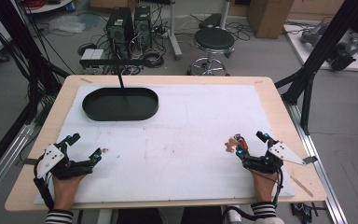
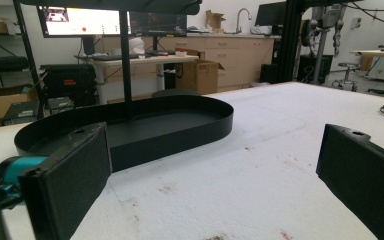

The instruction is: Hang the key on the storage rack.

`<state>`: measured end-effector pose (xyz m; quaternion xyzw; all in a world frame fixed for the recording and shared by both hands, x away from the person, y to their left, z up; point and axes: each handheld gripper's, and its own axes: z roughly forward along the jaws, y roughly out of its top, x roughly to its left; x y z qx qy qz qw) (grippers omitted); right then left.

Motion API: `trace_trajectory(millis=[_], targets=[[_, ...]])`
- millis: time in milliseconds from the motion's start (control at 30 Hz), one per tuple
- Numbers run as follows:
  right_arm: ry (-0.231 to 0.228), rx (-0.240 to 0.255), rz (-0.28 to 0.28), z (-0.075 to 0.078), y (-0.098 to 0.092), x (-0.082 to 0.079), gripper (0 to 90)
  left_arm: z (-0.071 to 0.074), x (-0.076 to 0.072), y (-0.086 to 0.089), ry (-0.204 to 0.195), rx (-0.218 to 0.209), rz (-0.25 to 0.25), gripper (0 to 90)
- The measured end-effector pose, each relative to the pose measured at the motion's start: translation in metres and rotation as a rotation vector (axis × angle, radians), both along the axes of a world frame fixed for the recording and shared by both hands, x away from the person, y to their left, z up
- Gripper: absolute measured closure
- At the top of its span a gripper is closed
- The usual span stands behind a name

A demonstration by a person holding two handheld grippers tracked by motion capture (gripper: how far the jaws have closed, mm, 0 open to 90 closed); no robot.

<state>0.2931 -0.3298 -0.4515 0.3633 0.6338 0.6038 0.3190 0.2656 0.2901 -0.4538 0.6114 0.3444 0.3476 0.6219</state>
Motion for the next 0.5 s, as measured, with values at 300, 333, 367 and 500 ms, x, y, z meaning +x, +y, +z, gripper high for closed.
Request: trace_trajectory(millis=[300,333,367,500], targets=[[0.000,0.000,0.000,0.0001,0.0001,-0.0002,0.7,0.0000,-0.0006,-0.0006,-0.006,0.006,0.001,1.7],[0.001,-0.002,-0.001,0.0000,0.0003,-0.0003,0.7,0.0000,-0.0006,-0.0005,-0.005,0.005,0.001,1.7],[0.000,-0.001,-0.001,0.0000,0.0006,-0.0004,0.7,0.0000,-0.0006,-0.0004,-0.005,0.004,0.001,1.7],[0.002,0.005,-0.003,0.0001,-0.0002,-0.0001,0.7,0.0001,-0.0004,-0.0004,-0.004,0.005,0.001,1.7]])
